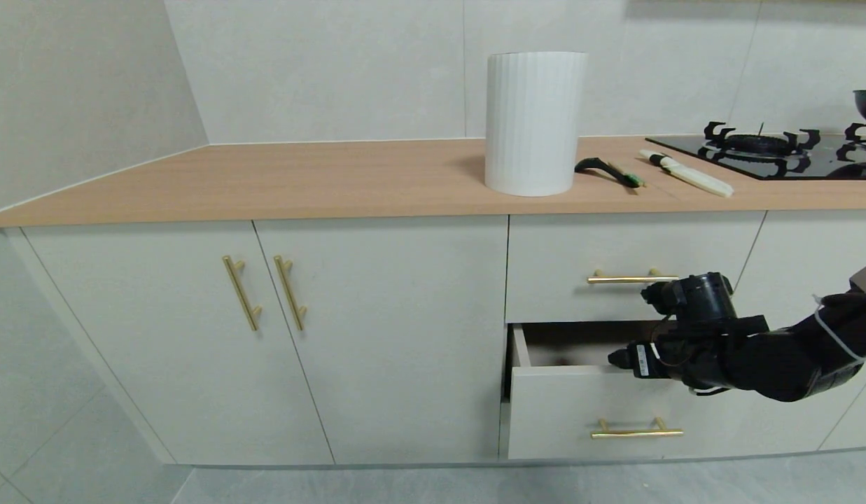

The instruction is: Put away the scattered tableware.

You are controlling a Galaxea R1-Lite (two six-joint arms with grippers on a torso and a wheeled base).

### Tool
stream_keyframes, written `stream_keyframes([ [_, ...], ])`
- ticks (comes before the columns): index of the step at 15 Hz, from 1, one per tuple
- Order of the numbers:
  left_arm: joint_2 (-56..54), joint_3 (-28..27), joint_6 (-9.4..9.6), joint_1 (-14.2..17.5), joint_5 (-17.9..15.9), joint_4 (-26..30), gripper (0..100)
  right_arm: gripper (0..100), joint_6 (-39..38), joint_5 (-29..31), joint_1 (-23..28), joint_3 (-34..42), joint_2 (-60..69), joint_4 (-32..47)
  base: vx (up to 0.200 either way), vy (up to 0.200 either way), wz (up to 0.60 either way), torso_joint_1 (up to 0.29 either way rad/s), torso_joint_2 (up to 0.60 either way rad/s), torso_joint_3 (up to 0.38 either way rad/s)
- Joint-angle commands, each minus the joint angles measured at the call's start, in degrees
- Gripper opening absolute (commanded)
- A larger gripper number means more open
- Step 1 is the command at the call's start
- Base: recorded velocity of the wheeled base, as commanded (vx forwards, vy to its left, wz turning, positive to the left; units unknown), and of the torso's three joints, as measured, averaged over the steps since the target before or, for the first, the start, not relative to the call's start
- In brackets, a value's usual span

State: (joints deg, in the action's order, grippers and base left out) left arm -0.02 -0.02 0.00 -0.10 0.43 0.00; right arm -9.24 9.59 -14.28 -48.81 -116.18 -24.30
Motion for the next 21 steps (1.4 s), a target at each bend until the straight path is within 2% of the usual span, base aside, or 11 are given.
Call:
stream_keyframes([
  [1, 0.02, 0.02, 0.0, 0.01, 0.01, 0.0, 100, 100, 0.01, -0.01, 0.21, 0.03, -2.83, -0.05, 0.0, 0.0, 0.0, 0.0, 0.0, 0.0],
  [8, 0.02, 0.02, 0.0, 0.01, 0.01, 0.0, 100, 100, 0.54, -0.54, 0.12, 1.61, 0.6, 0.48, 0.0, 0.0, 0.0, 0.0, 0.0, 0.0],
  [16, 0.02, 0.02, 0.0, 0.01, 0.01, 0.0, 100, 100, 4.93, -3.0, -0.49, 2.14, 5.43, 12.87, 0.0, 0.0, 0.0, 0.0, 0.0, 0.0],
  [21, 0.02, 0.02, 0.0, 0.01, 0.01, 0.0, 100, 100, 7.31, -5.9, -3.3, 2.49, 9.21, 21.57, 0.0, 0.0, 0.0, 0.0, 0.0, 0.0],
])
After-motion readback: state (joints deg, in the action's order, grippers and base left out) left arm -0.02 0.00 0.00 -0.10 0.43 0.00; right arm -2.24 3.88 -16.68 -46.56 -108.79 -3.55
